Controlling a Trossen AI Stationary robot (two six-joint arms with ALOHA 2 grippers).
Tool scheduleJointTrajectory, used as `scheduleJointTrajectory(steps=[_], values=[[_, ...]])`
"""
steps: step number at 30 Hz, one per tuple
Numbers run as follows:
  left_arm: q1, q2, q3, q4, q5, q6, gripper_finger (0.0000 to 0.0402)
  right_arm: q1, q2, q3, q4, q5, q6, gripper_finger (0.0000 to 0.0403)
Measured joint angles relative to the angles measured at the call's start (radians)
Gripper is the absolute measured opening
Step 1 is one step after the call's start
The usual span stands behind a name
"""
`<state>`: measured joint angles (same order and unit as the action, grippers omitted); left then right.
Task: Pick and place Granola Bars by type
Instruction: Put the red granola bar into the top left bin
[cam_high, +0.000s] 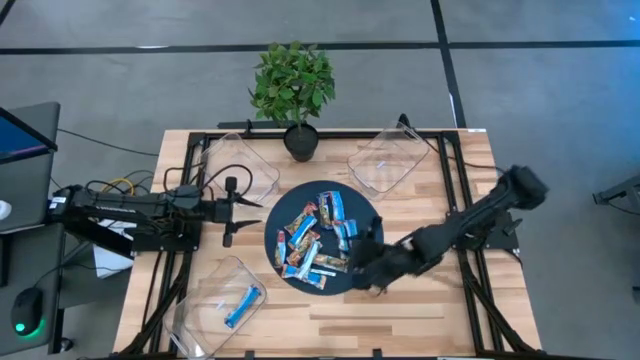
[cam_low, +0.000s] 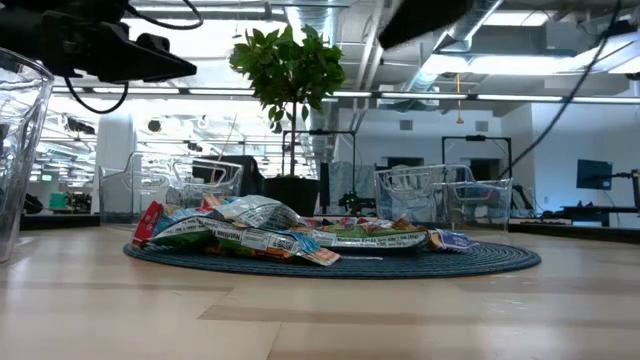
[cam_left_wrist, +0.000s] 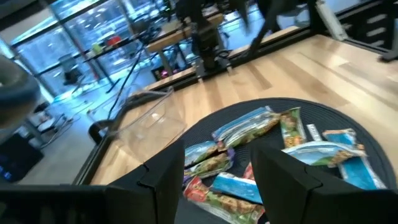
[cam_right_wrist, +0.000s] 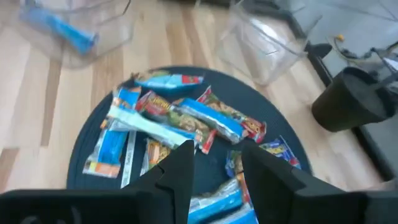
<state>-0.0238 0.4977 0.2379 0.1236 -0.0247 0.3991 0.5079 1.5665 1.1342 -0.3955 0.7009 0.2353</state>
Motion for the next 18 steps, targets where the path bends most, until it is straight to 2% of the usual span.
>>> scheduleJointTrajectory(steps=[5, 10, 13, 18], values=[[0.0, 0.093, 0.001, 0.102, 0.06, 0.033, 0.0177, 0.0, -0.19, -0.375, 0.525, -0.036, -0.141, 0.013], [-0.01, 0.294, 0.093, 0.08, 0.107, 0.046, 0.0177, -0.028, -0.272, -0.595, 0.891, -0.056, -0.292, 0.0129], [-0.032, 0.442, 0.212, -0.061, 0.08, 0.065, 0.0177, -0.048, -0.278, -0.646, 1.0, -0.101, -0.354, 0.0132], [-0.076, 0.694, 0.446, -0.319, -0.033, 0.094, 0.0177, -0.06, -0.274, -0.659, 1.017, -0.173, -0.407, 0.0135]])
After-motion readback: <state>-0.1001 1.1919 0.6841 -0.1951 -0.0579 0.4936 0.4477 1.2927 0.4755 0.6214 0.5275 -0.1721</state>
